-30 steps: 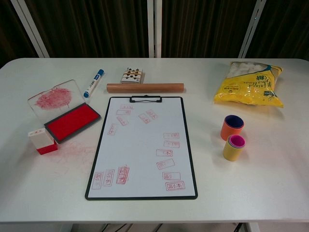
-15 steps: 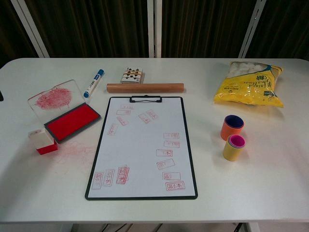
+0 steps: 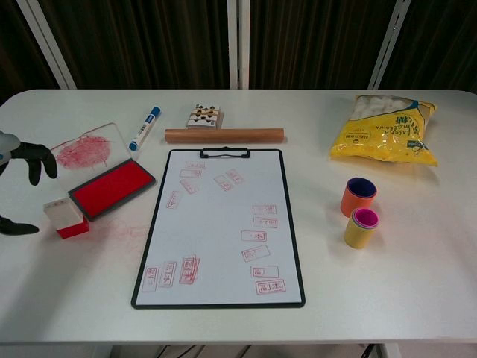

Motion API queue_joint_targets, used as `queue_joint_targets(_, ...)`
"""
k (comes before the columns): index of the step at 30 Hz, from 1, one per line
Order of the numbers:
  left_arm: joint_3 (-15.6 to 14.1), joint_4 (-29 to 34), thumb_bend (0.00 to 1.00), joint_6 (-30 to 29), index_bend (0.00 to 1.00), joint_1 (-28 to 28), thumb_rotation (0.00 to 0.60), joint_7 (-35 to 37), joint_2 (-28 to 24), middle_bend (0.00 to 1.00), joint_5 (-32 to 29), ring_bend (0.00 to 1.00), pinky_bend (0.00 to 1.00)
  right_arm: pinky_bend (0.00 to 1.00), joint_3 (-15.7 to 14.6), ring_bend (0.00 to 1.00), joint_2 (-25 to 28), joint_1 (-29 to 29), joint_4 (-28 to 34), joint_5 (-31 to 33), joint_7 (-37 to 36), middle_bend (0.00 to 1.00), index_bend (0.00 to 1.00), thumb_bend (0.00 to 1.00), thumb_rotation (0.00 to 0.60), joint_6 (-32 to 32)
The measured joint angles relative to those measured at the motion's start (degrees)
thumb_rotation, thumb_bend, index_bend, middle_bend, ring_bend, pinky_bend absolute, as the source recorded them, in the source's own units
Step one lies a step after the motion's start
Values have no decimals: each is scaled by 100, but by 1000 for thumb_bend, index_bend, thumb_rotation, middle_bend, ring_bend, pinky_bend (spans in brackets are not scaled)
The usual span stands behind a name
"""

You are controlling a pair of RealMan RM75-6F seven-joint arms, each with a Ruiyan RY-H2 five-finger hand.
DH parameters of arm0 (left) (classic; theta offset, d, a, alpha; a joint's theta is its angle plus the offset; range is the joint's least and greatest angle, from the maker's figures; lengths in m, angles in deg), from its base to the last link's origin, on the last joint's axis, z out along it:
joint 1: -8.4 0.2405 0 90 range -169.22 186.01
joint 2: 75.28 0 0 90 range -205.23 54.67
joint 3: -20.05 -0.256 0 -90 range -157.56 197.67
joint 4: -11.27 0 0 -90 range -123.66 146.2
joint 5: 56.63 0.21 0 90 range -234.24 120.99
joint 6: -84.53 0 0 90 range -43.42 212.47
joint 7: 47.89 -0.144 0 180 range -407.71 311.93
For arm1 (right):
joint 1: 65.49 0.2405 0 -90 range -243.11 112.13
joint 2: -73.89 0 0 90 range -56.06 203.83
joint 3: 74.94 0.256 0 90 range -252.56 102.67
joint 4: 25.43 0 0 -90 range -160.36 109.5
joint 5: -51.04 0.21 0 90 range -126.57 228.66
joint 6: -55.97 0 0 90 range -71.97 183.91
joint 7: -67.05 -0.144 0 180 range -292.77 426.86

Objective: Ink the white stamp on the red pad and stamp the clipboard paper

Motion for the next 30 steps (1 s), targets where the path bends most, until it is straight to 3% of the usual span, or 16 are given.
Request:
queue_joint_targets(7, 23, -301, 80, 111, 343, -199, 452, -46, 307, 397, -197, 710, 836, 0, 3, 0, 20, 11, 35, 37, 38, 0, 0, 227, 600, 39)
queue_joint_targets(13, -14, -604, 121, 128, 382, -316, 596, -89, 527, 443, -375, 710, 844, 0, 7, 0, 34, 14, 30, 109, 39, 0, 0, 229, 600, 97)
queue_joint_targets(20, -71, -724, 185, 35, 419, -370, 600, -84, 594, 510, -438, 711, 852, 0, -1, 0, 20, 18, 13, 134, 47, 0, 0, 231, 600, 129)
queue_joint_targets(30, -105, -798, 194, -21, 429, -424, 600, 144, 638, 520, -399, 715, 859, 0, -1, 0, 4, 19, 3, 158, 74, 0, 0, 232, 600, 143)
